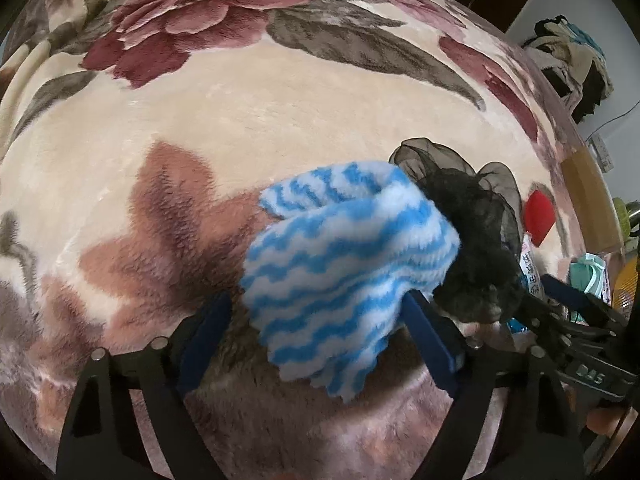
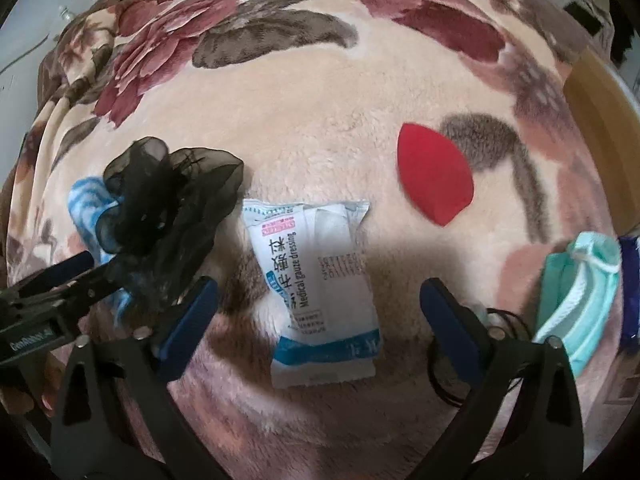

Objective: Organize soft objects
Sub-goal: 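Grasp the blue-white striped cloth with the left gripper while the right gripper grasps the white gauze packet, then lift the striped cloth with the left gripper while the right gripper lifts the gauze packet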

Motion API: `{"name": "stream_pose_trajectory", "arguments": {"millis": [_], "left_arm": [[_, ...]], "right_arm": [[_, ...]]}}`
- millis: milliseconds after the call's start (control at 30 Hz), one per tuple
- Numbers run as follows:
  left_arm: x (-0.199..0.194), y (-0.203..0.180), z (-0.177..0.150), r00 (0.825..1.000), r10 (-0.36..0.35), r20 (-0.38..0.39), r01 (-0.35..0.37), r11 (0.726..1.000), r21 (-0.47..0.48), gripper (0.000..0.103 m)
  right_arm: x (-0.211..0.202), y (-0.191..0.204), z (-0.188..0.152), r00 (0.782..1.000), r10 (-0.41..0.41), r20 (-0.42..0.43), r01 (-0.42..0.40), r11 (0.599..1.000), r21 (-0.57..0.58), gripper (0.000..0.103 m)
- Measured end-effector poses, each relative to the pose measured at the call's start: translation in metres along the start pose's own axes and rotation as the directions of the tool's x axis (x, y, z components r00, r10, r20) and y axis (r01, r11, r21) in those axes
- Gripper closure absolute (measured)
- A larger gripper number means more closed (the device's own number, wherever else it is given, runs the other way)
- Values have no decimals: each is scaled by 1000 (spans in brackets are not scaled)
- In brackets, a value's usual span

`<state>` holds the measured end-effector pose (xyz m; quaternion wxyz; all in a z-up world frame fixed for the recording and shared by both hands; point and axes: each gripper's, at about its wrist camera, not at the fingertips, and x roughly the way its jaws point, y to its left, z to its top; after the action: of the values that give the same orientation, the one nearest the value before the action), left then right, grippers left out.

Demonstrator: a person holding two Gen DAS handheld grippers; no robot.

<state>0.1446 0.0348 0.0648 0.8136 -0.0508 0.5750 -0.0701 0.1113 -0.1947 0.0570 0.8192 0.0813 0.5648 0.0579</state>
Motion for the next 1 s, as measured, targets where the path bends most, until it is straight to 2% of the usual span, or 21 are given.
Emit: {"name": "stream_pose_trajectory", "arguments": {"millis": [33, 67, 100, 133, 167, 200, 300, 367, 500, 667, 800, 833, 867, 900, 967, 1000], "left_arm": [[2, -1, 1, 1000, -5, -1, 5, 1000, 3, 17], [3, -2, 1, 1000, -15, -4, 15, 1000, 4, 20], [5, -3, 0, 999, -38, -8, 38, 999, 8, 28], [4, -4, -2, 999, -50, -11, 50, 999, 14, 36], [4, -5, -4, 998, -57, -17, 57, 998, 20, 61], [3, -5, -7, 998, -64, -23, 64, 998, 21, 73], [-6, -5, -16, 997, -73, -10, 73, 997, 8, 82], [-17, -7, -25, 996, -85, -1, 85, 996, 1, 83], [-33, -13, -42, 996, -88, 4, 88, 996, 0, 83], [-39, -22, -66, 996, -84, -29, 84, 996, 2, 83], [-42, -19, -76, 997, -78, -19, 78, 997, -3, 83], [-42, -18, -74, 997, -82, -6, 82, 997, -8, 79], [-43, -16, -72, 997, -81, 11, 81, 997, -14, 64], [-45, -14, -70, 996, -82, 31, 83, 996, -23, 42], [-49, -11, -61, 993, -86, 80, 89, 995, -40, 20], [-50, -11, -56, 992, -79, 102, 84, 996, -43, 18]], "right_arm": [[3, -1, -1, 1000, 9, -16, -9, 1000, 4, 23], [6, -1, -2, 1000, 13, -28, -13, 1000, 2, 38], [6, -1, -5, 1000, 1, -25, -2, 1000, -8, 55], [4, 1, -8, 1000, -11, -16, 11, 1000, -23, 56], [1, 2, -11, 1000, -15, -7, 15, 999, -32, 58], [-3, 2, -14, 1000, -14, 0, 14, 999, -38, 58], [-13, 3, -25, 1000, -8, 20, 9, 999, -39, 59], [-18, 2, -33, 1000, 1, 26, 0, 1000, -29, 59], [-31, -2, -57, 999, 29, 35, -29, 999, 16, 59], [-41, -1, -85, 999, 47, 25, -48, 998, 44, 58], [-39, 3, -94, 999, 53, 6, -53, 998, 40, 58], [-38, 4, -92, 999, 52, 3, -52, 998, 38, 58], [-36, 4, -91, 999, 53, 1, -53, 998, 34, 57], [-35, 4, -90, 999, 55, 2, -55, 998, 32, 56], [-32, 4, -88, 998, 56, 6, -56, 998, 32, 56], [-29, 3, -86, 998, 60, 6, -60, 998, 36, 56]]}}
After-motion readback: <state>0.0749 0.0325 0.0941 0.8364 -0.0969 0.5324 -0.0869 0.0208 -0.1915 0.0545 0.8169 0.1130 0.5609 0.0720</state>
